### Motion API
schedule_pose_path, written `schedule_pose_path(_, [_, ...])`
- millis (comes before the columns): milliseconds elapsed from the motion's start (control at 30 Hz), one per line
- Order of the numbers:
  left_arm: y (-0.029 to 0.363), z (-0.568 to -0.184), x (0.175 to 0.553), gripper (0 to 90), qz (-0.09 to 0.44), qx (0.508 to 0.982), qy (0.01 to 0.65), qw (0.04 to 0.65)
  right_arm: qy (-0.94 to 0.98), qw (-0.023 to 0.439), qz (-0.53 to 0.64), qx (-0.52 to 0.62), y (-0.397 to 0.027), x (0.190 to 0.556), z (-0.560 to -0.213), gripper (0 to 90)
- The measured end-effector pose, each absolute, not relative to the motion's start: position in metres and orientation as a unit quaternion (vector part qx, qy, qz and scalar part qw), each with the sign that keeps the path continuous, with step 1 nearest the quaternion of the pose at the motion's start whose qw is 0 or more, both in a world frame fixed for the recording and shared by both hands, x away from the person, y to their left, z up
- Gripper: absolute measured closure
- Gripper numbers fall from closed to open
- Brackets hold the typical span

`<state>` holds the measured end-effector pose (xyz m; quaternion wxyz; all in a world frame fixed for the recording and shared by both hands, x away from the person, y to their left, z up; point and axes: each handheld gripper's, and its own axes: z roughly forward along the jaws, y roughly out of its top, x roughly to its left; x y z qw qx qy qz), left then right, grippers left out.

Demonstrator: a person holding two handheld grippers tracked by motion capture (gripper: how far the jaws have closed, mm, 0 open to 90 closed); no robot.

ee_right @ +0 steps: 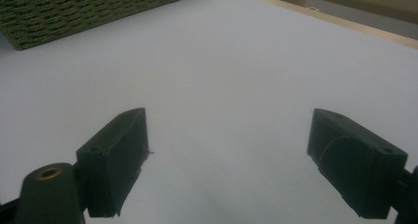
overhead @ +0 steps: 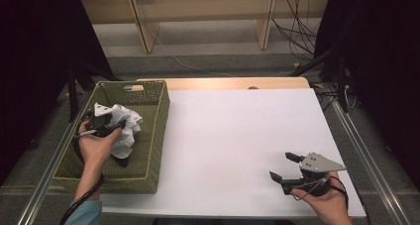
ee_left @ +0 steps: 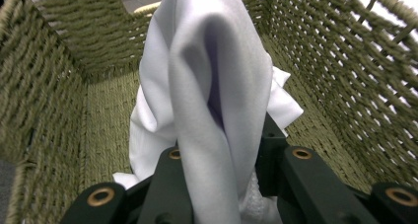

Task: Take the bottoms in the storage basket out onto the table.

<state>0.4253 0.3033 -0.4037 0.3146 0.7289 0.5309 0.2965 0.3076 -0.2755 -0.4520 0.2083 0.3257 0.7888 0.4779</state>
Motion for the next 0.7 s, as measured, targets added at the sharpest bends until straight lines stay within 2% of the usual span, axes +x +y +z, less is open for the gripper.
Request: schedule_pose_path(700, [0.299, -0.379, 0.416, 74.8, 0.323, 0.715, 0.516, 0.345, 0.789, 0.206, 0.478, 0.326, -0.275, 0.308, -0.452, 16.8])
